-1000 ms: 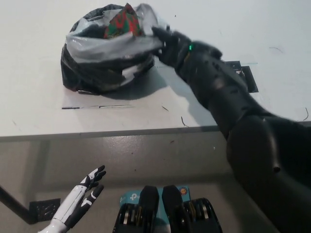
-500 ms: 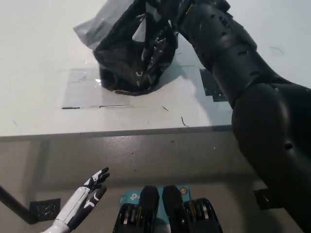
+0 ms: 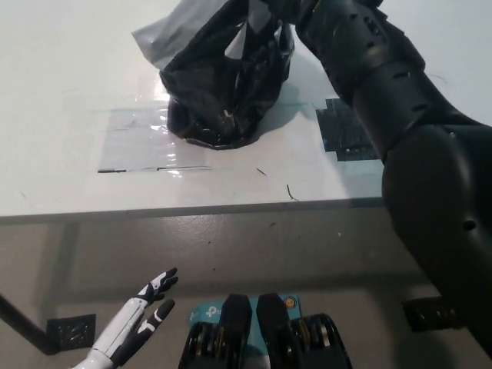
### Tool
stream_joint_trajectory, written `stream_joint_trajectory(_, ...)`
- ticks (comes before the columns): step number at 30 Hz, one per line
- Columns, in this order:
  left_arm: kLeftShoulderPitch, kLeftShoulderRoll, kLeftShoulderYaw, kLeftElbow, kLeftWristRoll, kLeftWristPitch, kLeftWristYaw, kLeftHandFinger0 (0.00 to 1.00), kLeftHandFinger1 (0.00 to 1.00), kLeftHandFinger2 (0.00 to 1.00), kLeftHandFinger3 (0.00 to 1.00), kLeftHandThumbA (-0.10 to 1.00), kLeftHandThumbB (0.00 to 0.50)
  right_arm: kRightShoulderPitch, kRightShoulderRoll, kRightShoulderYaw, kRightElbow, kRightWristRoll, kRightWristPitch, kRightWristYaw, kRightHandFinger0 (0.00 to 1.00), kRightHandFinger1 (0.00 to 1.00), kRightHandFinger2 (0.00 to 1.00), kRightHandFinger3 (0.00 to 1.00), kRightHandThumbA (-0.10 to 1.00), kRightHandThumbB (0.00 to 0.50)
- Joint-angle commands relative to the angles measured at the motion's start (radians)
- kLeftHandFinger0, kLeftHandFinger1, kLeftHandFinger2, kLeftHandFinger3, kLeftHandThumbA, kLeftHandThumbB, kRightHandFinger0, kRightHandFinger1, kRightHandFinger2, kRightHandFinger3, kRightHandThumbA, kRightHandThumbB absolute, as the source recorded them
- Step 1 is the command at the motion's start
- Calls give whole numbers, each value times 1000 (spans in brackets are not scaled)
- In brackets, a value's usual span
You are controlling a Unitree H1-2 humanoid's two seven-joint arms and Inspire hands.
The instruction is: The robot uses its right hand to pick up a bag of coffee beans and puts it in the black plastic bag, then the robot grabs the top of the bag and lifts it.
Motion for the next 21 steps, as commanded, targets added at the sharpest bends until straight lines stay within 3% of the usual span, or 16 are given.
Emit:
stream_joint_trajectory(1,-7,20,-6,-13,16,-42,-1,1000,1000,1000,1000,1000,296,-156,-48,19,-67,12,-15,21,0,252,766,1000,-100,91)
stream_joint_trajectory(4,-2,22,-8,-23,17,-27,-6,1000,1000,1000,1000,1000,259,-204,-62,12,-83,29,-14,43,0,233,819,1000,-100,87)
stream_joint_trajectory(7,3,22,-12,-25,23,-33,-5,1000,1000,1000,1000,1000,261,-239,-72,7,-98,39,1,64,0,246,848,1000,-100,91)
stream_joint_trajectory(12,18,20,-22,-27,23,-35,-6,1000,1000,1000,1000,1000,255,-301,-73,-48,-171,110,82,63,0,209,814,1000,-100,45)
stream_joint_trajectory(15,32,19,-25,-37,27,-32,-3,1000,1000,1000,1000,1000,253,-317,-66,-73,-216,141,114,55,0,199,799,1000,-100,43)
stream_joint_trajectory(17,54,17,-31,-47,26,-33,-5,1000,1000,1000,1000,1000,249,-326,-48,-89,-298,169,165,36,0,203,788,1000,-100,46)
stream_joint_trajectory(18,55,16,-31,-44,26,-34,-5,1000,1000,1000,1000,1000,250,-325,-45,-90,-308,171,171,33,0,191,738,1000,-100,100)
stream_joint_trajectory(19,55,15,-32,-41,26,-35,-4,1000,1000,1000,1000,1000,250,-323,-42,-91,-320,173,178,30,0,191,738,1000,-100,100)
stream_joint_trajectory(21,60,15,-35,-34,34,-47,1,1000,1000,1000,1000,1000,257,-330,-25,-94,-388,189,225,10,0,207,777,1000,-100,51)
